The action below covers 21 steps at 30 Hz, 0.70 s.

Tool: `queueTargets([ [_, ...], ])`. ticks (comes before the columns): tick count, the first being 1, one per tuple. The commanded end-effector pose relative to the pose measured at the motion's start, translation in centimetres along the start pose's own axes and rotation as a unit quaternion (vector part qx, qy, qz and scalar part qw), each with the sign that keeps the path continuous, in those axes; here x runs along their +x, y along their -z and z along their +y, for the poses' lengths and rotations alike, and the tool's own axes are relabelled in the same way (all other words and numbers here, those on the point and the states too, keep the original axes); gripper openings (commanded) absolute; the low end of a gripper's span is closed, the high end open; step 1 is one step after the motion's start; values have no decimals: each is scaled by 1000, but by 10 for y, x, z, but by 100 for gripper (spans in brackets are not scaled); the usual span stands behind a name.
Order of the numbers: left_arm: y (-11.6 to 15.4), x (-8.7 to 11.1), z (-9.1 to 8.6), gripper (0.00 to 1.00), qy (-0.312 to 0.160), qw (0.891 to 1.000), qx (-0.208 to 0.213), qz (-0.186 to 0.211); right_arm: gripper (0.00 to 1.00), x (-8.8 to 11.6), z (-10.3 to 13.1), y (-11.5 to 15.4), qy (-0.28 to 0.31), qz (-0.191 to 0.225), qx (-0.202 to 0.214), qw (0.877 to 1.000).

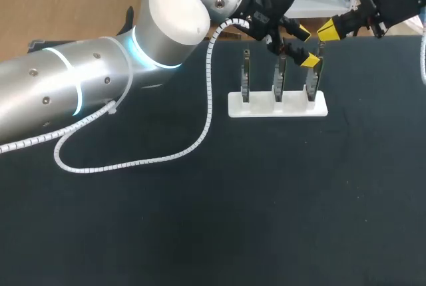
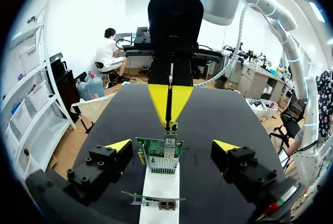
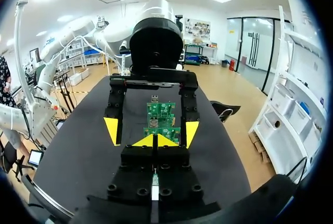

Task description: Pick up the optical module with the left hand, and insert it into the network port with the right hand.

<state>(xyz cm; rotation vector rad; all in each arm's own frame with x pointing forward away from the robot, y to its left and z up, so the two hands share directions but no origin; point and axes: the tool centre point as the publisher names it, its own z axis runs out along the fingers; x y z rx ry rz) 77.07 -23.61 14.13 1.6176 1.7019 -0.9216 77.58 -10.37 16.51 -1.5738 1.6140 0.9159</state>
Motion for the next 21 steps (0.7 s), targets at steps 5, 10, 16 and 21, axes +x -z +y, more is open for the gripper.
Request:
queueTargets([
  [5,1,0,-2,100,1,1000,-3,1,0,6,-3,-3,-8,0,-2,1000],
  [10,1,0,-2,100,1,1000,-3,1,0,10,-1,-4,-11,0,-4,1000],
  [16,1,0,-2,100,1,1000,-3,1,0,13,-1,-7,-16,-3,-5,1000],
  [21,1,0,-2,100,1,1000,-3,1,0,13,-1,-9,-19,-5,-6,1000],
])
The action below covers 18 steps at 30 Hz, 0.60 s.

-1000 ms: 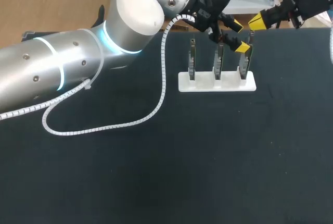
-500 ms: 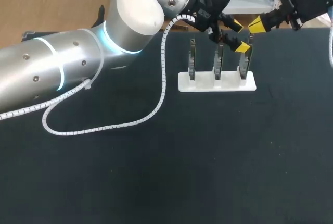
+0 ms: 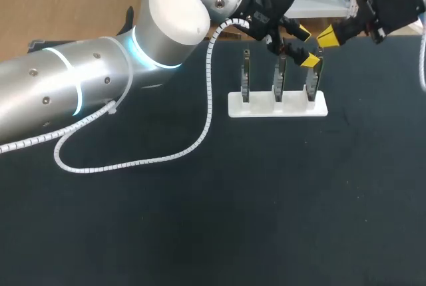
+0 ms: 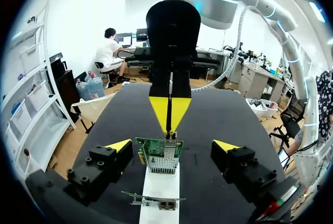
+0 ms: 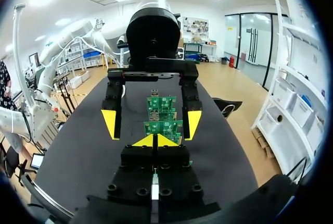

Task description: Pick up the optical module with the left hand, and insert it into the network port with the right hand.

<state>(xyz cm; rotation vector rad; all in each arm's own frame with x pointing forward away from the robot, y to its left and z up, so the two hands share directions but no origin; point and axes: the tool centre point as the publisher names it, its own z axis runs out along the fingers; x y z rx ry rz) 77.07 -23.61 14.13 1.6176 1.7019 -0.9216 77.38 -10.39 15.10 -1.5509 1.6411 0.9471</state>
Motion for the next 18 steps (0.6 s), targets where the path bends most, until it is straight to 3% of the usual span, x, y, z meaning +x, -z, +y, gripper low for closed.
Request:
queueTargets([
  [1,1,0,-2,100,1,1000,-3,1,0,1,-2,-3,-1,-3,-2,1000],
  [18,1,0,-2,100,1,1000,-3,1,0,6,0,-6,-11,-7,-1,1000],
])
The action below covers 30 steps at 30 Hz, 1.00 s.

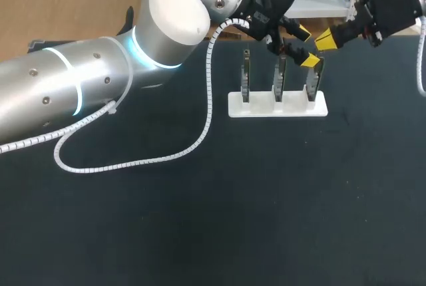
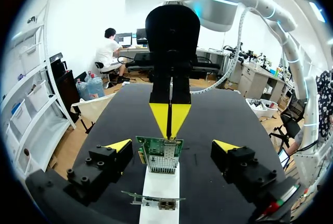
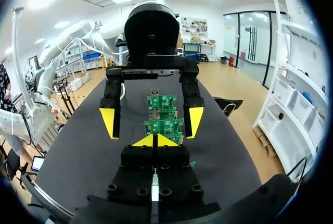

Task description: Pick up the optical module with the left hand, and insert it into the network port with the right hand.

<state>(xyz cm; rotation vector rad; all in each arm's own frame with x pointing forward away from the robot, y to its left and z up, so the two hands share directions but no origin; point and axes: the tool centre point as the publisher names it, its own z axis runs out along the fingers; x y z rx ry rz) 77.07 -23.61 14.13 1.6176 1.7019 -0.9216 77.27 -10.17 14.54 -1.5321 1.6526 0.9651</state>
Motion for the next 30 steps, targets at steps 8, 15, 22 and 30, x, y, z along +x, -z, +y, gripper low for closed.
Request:
queueTargets([
  [8,1,0,-2,100,1,1000,-3,1,0,4,-1,-2,-2,-6,0,1000],
  [15,1,0,-2,100,1,1000,-3,1,0,5,-2,-4,-3,-10,0,1000],
  [22,1,0,-2,100,1,1000,-3,1,0,5,-2,-6,-5,-14,-1,1000],
  [30,1,0,-2,100,1,1000,-3,1,0,7,0,-8,-11,-21,-1,1000],
])
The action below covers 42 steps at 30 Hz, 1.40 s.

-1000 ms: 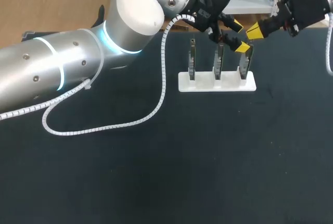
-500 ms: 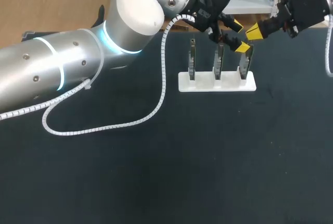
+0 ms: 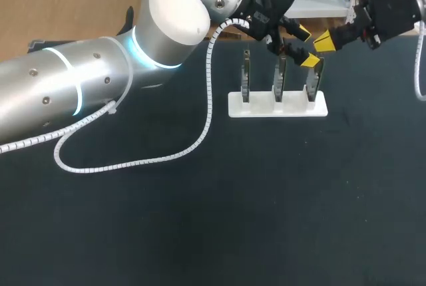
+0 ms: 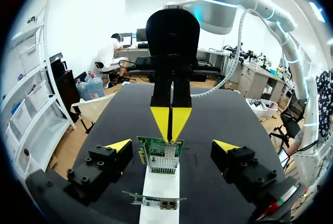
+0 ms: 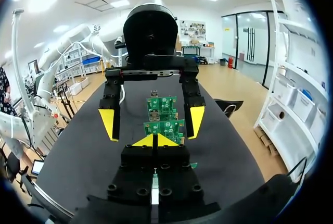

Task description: Pick up the optical module with the left hand, and insert it into the network port with the right hand.

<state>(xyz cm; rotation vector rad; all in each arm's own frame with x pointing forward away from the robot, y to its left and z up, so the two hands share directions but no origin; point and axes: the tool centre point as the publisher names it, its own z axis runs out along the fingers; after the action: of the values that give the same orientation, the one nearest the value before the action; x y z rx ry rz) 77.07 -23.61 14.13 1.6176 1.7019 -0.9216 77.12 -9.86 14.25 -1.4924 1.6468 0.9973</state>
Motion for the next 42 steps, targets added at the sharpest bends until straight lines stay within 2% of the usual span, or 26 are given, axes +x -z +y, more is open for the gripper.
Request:
queueTargets([
  [1,1,0,-2,100,1,1000,-3,1,0,6,-2,-4,-1,-4,-2,1000],
  [9,1,0,-2,100,1,1000,-3,1,0,6,0,-6,-1,-12,-4,1000],
  [16,1,0,-2,100,1,1000,-3,1,0,-10,-3,1,8,-35,6,999],
  [20,1,0,-2,100,1,1000,-3,1,0,-14,-5,6,16,-33,12,999],
  [42,1,0,-2,100,1,1000,-3,1,0,3,-7,5,1,-11,10,1000],
])
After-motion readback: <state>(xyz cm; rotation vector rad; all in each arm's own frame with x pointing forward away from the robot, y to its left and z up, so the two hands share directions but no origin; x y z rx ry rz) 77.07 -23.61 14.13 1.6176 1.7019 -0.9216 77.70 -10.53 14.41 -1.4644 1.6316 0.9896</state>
